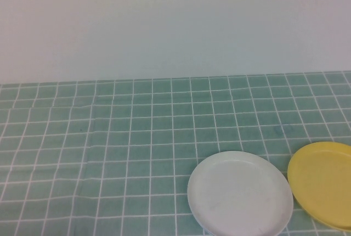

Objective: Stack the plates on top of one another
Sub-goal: Pick up the yellow plate

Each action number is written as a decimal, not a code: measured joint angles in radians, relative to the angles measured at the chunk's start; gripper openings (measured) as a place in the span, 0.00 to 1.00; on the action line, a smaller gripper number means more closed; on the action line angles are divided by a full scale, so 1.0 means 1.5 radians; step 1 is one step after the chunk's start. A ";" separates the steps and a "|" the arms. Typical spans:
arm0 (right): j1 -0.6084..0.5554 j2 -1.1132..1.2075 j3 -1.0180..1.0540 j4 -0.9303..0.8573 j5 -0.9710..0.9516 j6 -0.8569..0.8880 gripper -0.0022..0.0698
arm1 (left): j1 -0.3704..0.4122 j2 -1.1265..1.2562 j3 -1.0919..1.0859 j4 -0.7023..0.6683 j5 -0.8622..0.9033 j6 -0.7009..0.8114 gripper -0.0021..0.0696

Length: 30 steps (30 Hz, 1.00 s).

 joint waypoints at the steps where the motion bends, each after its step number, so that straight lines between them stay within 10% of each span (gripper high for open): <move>1: 0.000 0.034 -0.026 -0.040 0.029 0.033 0.03 | 0.000 0.000 0.000 0.000 0.000 0.000 0.03; 16: 0.000 0.421 -0.179 -0.480 0.200 0.392 0.03 | 0.000 0.000 0.000 0.000 -0.001 0.000 0.03; 30: -0.014 0.668 -0.179 -0.037 0.123 0.106 0.03 | 0.000 0.000 0.000 0.000 -0.001 0.000 0.03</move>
